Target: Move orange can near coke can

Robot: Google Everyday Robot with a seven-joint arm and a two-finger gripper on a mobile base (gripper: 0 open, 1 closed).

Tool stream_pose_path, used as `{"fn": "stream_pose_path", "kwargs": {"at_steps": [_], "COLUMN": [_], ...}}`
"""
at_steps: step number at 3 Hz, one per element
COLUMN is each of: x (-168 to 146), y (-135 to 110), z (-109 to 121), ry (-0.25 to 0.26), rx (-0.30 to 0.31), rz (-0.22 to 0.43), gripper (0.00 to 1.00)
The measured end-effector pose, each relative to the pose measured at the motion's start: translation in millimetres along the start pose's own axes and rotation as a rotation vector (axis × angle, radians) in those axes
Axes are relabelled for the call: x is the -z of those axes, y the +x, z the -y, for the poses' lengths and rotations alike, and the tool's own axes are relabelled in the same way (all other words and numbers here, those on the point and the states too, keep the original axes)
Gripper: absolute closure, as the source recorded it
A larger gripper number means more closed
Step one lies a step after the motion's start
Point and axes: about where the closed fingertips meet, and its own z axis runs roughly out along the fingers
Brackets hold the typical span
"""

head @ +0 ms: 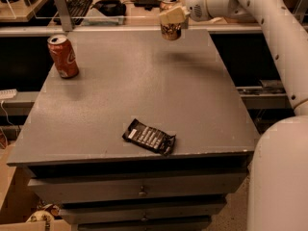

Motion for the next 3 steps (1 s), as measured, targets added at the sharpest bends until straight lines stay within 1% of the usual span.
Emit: {"fn": "stream_pose_path", "kwargs": {"at_steps": [1,2,3], "x": [-26.9,-58.5,-106.8], "y": [-14.9,-37.6,-58.7], "z": [-42.7,-111.9,-185.7], "ry": [-0.092,-0.218,-0.350], "rx": [0.035,0.069,0.077], "rz": [0.034,0.098,0.190], "gripper": [1.00,1.00,1.00]}}
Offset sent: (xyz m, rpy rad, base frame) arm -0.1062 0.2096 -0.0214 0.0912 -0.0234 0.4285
